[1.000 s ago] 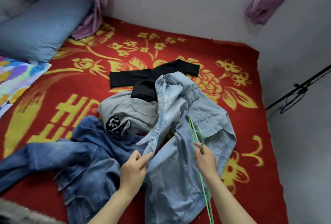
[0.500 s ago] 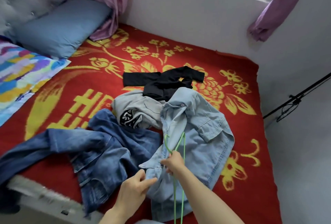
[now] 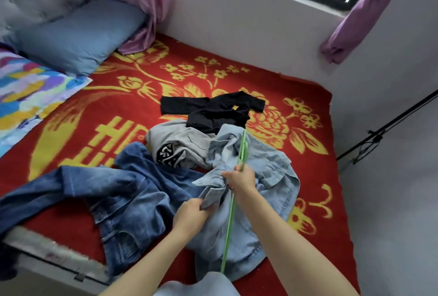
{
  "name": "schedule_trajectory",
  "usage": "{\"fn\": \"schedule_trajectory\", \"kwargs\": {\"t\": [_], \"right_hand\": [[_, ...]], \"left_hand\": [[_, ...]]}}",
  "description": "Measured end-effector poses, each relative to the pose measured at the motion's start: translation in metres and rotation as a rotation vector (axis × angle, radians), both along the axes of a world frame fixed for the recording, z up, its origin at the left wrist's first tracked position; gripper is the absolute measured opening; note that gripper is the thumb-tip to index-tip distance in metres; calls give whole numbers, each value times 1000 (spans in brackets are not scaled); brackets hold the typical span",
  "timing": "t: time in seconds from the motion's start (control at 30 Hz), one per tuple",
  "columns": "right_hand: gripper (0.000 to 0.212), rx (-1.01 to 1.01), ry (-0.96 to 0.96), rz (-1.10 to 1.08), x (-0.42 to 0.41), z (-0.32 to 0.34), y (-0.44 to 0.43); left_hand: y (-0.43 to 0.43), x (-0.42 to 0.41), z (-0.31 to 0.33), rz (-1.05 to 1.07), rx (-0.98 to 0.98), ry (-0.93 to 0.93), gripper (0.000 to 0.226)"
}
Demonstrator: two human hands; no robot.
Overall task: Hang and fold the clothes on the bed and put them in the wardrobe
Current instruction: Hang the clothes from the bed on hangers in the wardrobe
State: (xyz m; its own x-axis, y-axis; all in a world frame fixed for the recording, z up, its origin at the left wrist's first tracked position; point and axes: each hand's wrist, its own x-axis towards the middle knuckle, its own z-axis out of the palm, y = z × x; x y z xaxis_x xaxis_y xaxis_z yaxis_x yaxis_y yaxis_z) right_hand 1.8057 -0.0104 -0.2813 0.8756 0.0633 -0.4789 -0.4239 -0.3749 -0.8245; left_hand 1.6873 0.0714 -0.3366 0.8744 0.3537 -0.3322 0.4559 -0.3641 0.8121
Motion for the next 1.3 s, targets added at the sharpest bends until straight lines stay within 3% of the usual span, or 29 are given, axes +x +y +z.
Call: {"fn": "schedule_trajectory", "kwargs": {"t": [0.13,0.3,0.37,0.43,0.53,0.6,0.67,0.73,0.87,1.0,1.3], "right_hand": [[48,97,-72,-35,7,41,0],[50,300,-235,-54,14,106,8],[51,452,-321,-65,17,135,16],[47,477,-443,-47,19,159,18],[37,338,-587,65,21,175,6],[34,224,-624,190,21,169,-10],[37,91,-593,326,20,152,-30],[36,-74,-537,458,20,130,-48],[12,-385,-439,703,19,96,-71],[29,-592,-473,808,10,89,-69],[36,-609,-676,950,-12,106,-36]], "left_hand": [[29,16,37,98,-229,-253,36],[82,54,149,-94,-171,-402,29],[92,65,195,-111,-197,-458,22],[99,70,226,-90,-217,-523,20],[109,68,231,0,-170,-522,28],[116,59,209,53,-16,-458,25],[120,44,175,64,197,-366,37],[123,25,146,158,285,-326,41],[132,-6,111,335,185,-315,45],[128,-35,95,344,68,-361,43],[105,-56,97,367,-124,-511,62]]}}
